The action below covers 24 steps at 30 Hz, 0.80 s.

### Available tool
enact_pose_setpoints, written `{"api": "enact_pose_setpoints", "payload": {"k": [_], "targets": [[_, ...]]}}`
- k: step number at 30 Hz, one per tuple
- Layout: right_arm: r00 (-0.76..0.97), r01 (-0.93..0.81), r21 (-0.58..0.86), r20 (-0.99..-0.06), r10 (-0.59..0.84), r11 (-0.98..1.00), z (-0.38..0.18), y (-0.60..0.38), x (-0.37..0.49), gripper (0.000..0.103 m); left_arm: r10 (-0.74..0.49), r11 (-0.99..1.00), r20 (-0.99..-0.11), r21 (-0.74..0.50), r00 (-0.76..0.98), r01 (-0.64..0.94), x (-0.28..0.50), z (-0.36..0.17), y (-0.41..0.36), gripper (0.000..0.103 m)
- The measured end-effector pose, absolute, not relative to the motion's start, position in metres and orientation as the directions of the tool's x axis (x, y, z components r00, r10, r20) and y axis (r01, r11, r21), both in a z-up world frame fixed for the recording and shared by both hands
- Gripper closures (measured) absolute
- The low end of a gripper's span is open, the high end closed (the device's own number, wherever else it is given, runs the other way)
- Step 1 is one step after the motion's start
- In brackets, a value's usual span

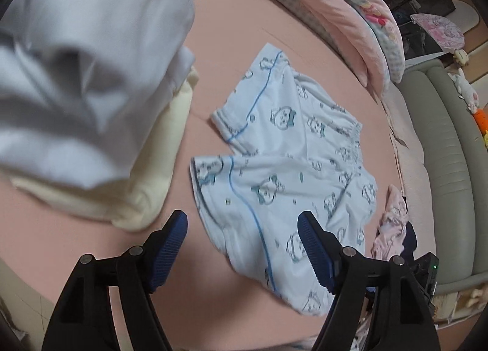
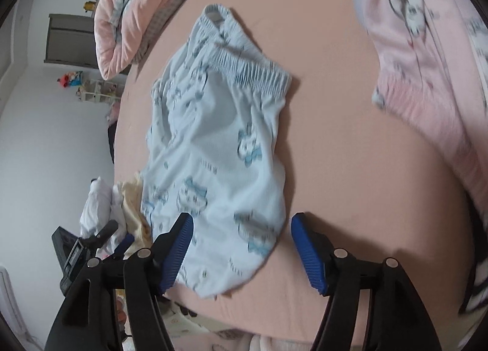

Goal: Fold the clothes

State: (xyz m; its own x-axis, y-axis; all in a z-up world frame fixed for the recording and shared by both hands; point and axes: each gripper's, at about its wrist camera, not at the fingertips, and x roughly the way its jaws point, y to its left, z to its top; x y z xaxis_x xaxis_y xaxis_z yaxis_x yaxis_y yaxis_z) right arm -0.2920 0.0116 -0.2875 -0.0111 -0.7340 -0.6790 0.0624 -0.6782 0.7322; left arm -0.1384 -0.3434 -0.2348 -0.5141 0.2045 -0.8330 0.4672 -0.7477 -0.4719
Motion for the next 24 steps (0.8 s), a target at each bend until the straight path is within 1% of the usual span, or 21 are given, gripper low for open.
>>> {"api": "enact_pose_setpoints", "payload": {"k": [5, 14, 16, 19, 24], "targets": [[0.053, -0.035, 0.810, -0.583, -0.811, -0.585, -0.303, 0.018, -0.269, 0.036, 0.324, -0.693, -0.782, -0.579, -0.532, 0.429, -0.123, -0.247, -0.338, 0.029], [0.089, -0.015, 0.820, -0.569, -0.817, -0.573, -0.308, 0.001, -0.254, 0.036, 0.452, -0.635, -0.696, -0.690, -0.557, 0.347, -0.105, -0.271, -0.318, 0.029], [0.104, -0.018, 0.827, -0.557, -0.824, -0.562, -0.310, 0.002, -0.253, 0.036, 0.490, -0.592, -0.667, -0.728, -0.562, 0.348, -0.104, -0.280, -0.316, 0.029], [0.126, -0.015, 0.819, -0.568, -0.814, -0.574, -0.311, -0.002, -0.253, 0.036, 0.535, -0.533, -0.625, -0.772, -0.568, 0.347, -0.101, -0.290, -0.315, 0.029], [0.156, 0.017, 0.817, -0.572, -0.805, -0.577, -0.311, -0.019, -0.251, 0.036, 0.580, -0.470, -0.576, -0.814, -0.576, 0.341, -0.099, -0.301, -0.312, 0.029]]}}
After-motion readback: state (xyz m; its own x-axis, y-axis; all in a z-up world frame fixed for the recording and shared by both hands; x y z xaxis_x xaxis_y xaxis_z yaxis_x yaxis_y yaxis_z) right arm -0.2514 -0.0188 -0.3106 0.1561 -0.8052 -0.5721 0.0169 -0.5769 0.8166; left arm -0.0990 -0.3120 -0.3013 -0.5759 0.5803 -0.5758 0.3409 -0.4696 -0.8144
